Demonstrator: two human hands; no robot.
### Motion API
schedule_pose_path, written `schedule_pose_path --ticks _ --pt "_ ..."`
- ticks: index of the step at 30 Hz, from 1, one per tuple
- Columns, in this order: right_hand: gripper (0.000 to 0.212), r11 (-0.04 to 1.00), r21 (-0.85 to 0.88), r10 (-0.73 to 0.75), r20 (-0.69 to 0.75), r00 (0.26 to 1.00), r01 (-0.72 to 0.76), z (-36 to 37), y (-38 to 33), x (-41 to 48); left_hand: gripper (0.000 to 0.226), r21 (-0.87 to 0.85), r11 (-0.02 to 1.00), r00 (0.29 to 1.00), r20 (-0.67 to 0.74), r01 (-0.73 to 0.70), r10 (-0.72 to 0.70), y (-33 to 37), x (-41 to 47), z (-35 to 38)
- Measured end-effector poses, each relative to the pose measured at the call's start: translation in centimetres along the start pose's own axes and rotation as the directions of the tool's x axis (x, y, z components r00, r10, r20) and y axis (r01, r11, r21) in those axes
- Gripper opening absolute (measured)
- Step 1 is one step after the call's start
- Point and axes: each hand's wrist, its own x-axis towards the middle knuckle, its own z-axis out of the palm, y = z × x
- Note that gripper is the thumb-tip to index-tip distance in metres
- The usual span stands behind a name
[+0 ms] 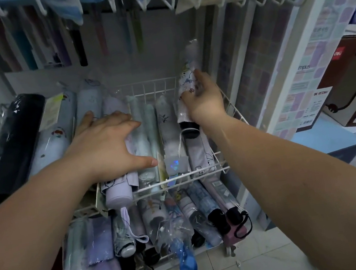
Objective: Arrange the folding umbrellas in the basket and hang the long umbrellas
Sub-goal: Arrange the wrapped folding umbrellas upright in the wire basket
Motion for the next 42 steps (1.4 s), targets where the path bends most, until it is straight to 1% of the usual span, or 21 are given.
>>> schedule_pose_path --ticks 3,6,9,11,13,14,17,22,24,28,31,33,34,35,37,38,40,41,42 --pt "0.063 0.979 -0.196 -0.027 0.115 0.993 0.049 -1.6 -0.2 0.5 0.124 0.004 1.000 1.000 -0.012 0.001 -0.001 0.0 0.0 0.1" --pt "0.063 0.892 -0.436 -0.060 0.147 0.987 0.119 -4.2 -1.2 1.1 0.124 0.005 1.000 1.000 -0.014 -0.003 0.003 0.0 0.1 0.2" --pt "0.064 0.807 -0.573 -0.055 0.170 0.984 0.144 -6.6 -1.3 0.6 0.137 0.014 1.000 1.000 -0.019 -0.012 0.013 -0.1 0.1 0.3" --pt "0.066 0.751 -0.637 -0.066 0.189 0.980 0.174 -6.9 -0.6 -0.4 0.138 0.018 1.000 0.999 -0.030 -0.010 0.011 -0.1 0.1 0.4" --pt "0.066 0.700 -0.687 -0.073 0.206 0.976 0.197 -6.6 0.5 -1.2 0.131 -0.001 1.000 1.000 -0.029 -0.003 0.003 0.0 0.1 0.4" --pt "0.062 0.674 -0.708 -0.073 0.219 0.973 0.210 -6.5 1.0 -1.5 0.129 -0.007 1.000 0.999 -0.032 -0.002 0.002 0.0 0.0 0.3" --pt "0.042 0.596 -0.774 -0.035 0.241 0.970 0.214 -6.1 2.0 -1.8 0.137 0.007 1.000 1.000 -0.030 -0.006 0.006 0.1 0.0 0.3" --pt "0.031 0.485 -0.856 0.041 0.225 0.973 0.178 -5.5 3.5 -1.1 0.130 0.005 1.000 1.000 -0.013 0.002 -0.002 0.0 -0.1 0.3" --pt "0.026 0.461 -0.869 0.072 0.239 0.968 0.180 -5.3 4.0 -1.1 0.131 0.017 1.000 1.000 -0.010 -0.002 0.002 0.1 0.0 0.3" --pt "0.032 0.534 -0.820 0.109 0.310 0.944 0.207 -5.4 3.9 -1.0 0.120 0.011 1.000 1.000 -0.002 -0.001 0.001 0.3 -0.2 0.1" --pt "0.036 0.533 -0.813 0.130 0.353 0.926 0.235 -5.6 3.5 -1.2 0.115 0.007 1.000 1.000 0.010 -0.002 0.002 0.3 -0.2 0.0" --pt "0.035 0.508 -0.814 0.058 0.359 0.932 0.282 -4.8 3.0 -1.6 0.111 -0.002 1.000 1.000 0.005 -0.005 0.005 0.2 -0.4 0.1" --pt "0.035 0.508 -0.804 -0.009 0.353 0.935 0.309 -4.1 2.4 -1.9 0.107 -0.026 1.000 1.000 -0.018 -0.005 0.004 0.2 -0.5 0.2" --pt "0.035 0.530 -0.777 -0.080 0.353 0.932 0.340 -3.0 1.7 -2.2 0.101 -0.079 0.997 0.998 -0.064 0.002 -0.007 0.2 -0.6 0.3" --pt "0.036 0.640 -0.661 -0.170 0.375 0.911 0.392 -0.5 -0.4 -3.2 0.081 -0.238 0.971 0.978 -0.191 0.033 -0.080 0.0 -0.7 0.5" --pt "0.036 0.714 -0.578 -0.171 0.404 0.899 0.395 0.8 -1.5 -3.9 0.069 -0.284 0.958 0.958 -0.260 0.046 -0.123 -0.1 -0.8 0.6" --pt "0.041 0.845 -0.410 -0.116 0.486 0.866 0.343 3.2 -3.2 -5.6 0.049 -0.285 0.955 0.918 -0.353 0.078 -0.180 -0.3 -1.3 0.3" --pt "0.045 0.887 -0.351 -0.080 0.520 0.850 0.299 4.2 -3.6 -6.3 0.040 -0.273 0.957 0.907 -0.369 0.102 -0.202 -0.4 -1.6 -0.1" --pt "0.050 0.905 -0.327 -0.058 0.536 0.843 0.270 4.9 -3.8 -6.8 0.032 -0.256 0.958 0.899 -0.377 0.129 -0.222 -0.7 -2.0 -0.5"
